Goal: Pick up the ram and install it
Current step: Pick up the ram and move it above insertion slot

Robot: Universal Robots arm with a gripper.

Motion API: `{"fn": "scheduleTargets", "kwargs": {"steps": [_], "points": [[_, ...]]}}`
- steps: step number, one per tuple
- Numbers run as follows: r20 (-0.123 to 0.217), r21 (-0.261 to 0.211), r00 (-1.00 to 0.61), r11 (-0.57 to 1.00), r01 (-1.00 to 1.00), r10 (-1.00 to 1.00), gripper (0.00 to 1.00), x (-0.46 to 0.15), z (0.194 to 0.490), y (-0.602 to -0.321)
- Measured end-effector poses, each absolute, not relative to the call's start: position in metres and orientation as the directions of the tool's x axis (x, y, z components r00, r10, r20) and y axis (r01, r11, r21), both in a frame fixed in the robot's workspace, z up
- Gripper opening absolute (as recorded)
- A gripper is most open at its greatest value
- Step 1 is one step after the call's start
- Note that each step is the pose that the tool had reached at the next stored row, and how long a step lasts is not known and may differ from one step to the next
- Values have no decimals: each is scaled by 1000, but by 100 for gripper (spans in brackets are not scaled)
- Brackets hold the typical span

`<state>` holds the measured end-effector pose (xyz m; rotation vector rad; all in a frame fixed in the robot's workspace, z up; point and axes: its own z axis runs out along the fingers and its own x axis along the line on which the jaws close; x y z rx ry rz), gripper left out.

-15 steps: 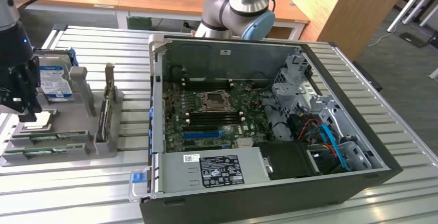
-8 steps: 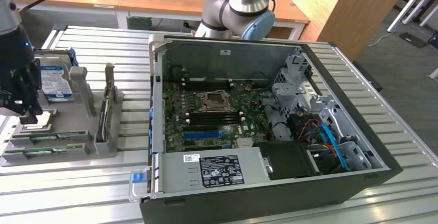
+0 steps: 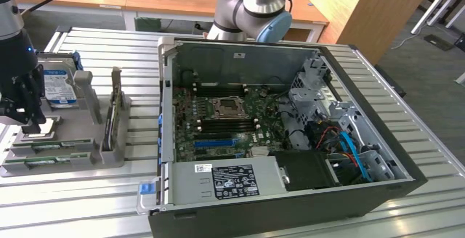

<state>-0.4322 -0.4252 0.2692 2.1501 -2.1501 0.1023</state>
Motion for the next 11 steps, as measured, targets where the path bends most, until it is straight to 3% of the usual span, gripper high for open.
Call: {"fn": "scheduleTargets", "kwargs": {"steps": [11], "points": [[117,23,1,2,-1000,-993,30,-432,269,-428]]}}
